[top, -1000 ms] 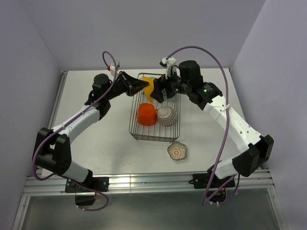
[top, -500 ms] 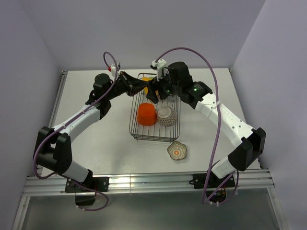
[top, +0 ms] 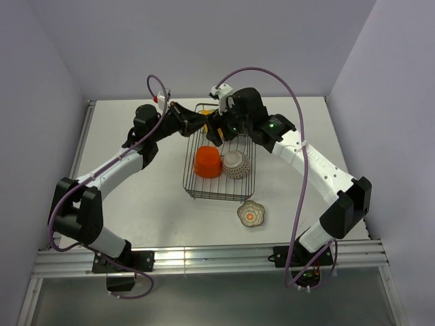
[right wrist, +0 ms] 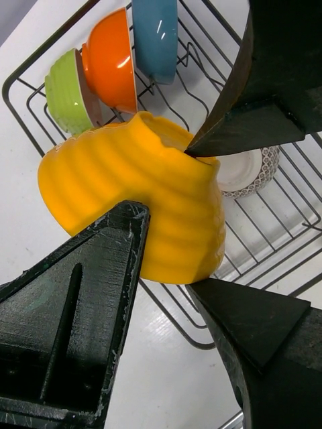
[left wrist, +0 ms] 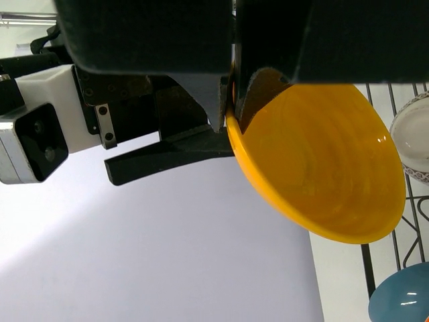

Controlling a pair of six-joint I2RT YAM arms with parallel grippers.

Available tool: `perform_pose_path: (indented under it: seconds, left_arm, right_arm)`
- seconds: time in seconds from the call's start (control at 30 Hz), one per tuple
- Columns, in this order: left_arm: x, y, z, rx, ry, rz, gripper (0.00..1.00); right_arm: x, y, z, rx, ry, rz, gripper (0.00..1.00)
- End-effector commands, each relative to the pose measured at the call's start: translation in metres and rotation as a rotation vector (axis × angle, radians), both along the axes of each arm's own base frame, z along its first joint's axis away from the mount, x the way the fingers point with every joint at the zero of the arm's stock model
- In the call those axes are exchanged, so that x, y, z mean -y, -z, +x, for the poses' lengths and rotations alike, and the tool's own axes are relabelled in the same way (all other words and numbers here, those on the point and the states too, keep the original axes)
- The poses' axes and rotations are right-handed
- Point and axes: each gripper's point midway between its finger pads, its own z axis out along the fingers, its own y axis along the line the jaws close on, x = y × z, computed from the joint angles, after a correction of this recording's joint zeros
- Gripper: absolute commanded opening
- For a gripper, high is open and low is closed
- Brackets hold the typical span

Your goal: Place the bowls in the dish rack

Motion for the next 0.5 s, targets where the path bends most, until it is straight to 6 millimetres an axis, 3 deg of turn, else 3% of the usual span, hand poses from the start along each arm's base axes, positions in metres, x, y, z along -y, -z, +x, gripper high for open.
perform_pose_path:
  seconds: [0.0, 0.13, 0.2, 0.23, 0.33, 0.47]
  left_arm:
    - [0.0043, -0.0329, -0.0046, 0.078, 0.025, -0.06, 0.0]
    - [0.0043, -0.0323, -0.0045, 0.075, 0.025, -0.059, 0.0]
    - [0.0038, -0.0315, -0.0036, 0.071, 0.022, -0.056, 0.0]
    - [0.0043, -0.0305, -0.004, 0.068, 0.023, -0.053, 0.0]
    - [0.0041, -0.0284, -0.0037, 0.065, 0.024, -0.049, 0.05]
    - [0.0041, -0.0272, -0.0033, 0.067, 0.027, -0.039, 0.23]
  right_arm:
    - [-0.0044, -0.0134, 0.0026, 0.044, 0.009, -0.002, 0.77]
    - [-0.0046, -0.0091, 0.004, 0.041, 0.011, -0.019, 0.64]
    - [-0.0046, -0.0073, 0.003, 0.035, 0.009, -0.024, 0.46]
    - [-0.0046, -0.0073, 0.0025, 0.034, 0.008, -0.023, 0.29]
    - [-0.003, -0.0088, 0.0008, 0.039, 0.01, -0.019, 0.0]
    - [-0.0007, -0.0086, -0.0038, 0.035, 0.009, -0.013, 0.0]
